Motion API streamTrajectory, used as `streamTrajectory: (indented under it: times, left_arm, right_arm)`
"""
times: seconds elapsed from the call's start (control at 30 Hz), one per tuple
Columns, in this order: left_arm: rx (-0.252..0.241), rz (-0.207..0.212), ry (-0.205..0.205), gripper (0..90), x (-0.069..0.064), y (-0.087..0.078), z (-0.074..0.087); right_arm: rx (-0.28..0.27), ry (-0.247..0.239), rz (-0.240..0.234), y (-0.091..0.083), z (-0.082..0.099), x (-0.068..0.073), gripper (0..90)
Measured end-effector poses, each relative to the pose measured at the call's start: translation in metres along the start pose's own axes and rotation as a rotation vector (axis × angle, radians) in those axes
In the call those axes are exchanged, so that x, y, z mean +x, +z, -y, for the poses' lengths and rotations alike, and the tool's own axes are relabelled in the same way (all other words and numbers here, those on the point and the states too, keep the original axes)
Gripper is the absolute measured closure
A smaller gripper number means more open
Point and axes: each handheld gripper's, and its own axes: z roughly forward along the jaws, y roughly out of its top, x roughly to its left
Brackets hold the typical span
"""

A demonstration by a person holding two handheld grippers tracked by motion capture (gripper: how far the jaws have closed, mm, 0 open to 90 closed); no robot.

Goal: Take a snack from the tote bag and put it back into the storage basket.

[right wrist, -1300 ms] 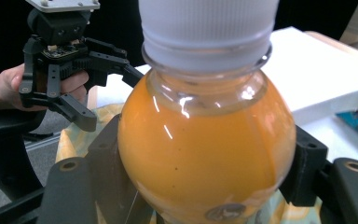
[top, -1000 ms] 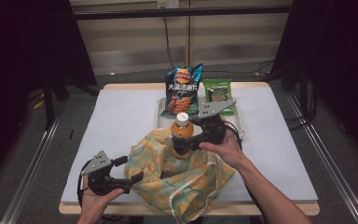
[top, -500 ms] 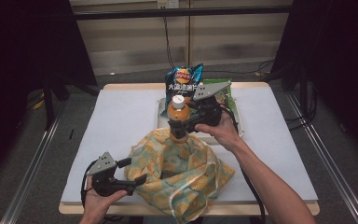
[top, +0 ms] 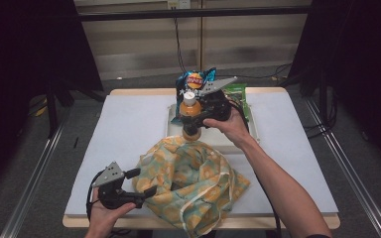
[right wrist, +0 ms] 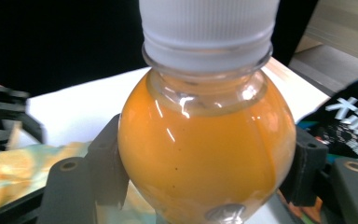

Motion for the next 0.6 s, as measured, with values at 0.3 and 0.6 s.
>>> streamTrajectory:
  times: [0.3,0.6]
  left_arm:
    - [-0.002,0.0,0.001,11.4,0.001,-0.001,0.0]
    - [0.0,-0.001,0.003,11.4,0.001,-0.002,0.0]
  right_arm:
    - [0.019,0.021,0.029,0.018,0.006,-0.019,30.5]
    - [0.075,0.052,0.051,0.038,0.023,-0.035,30.5]
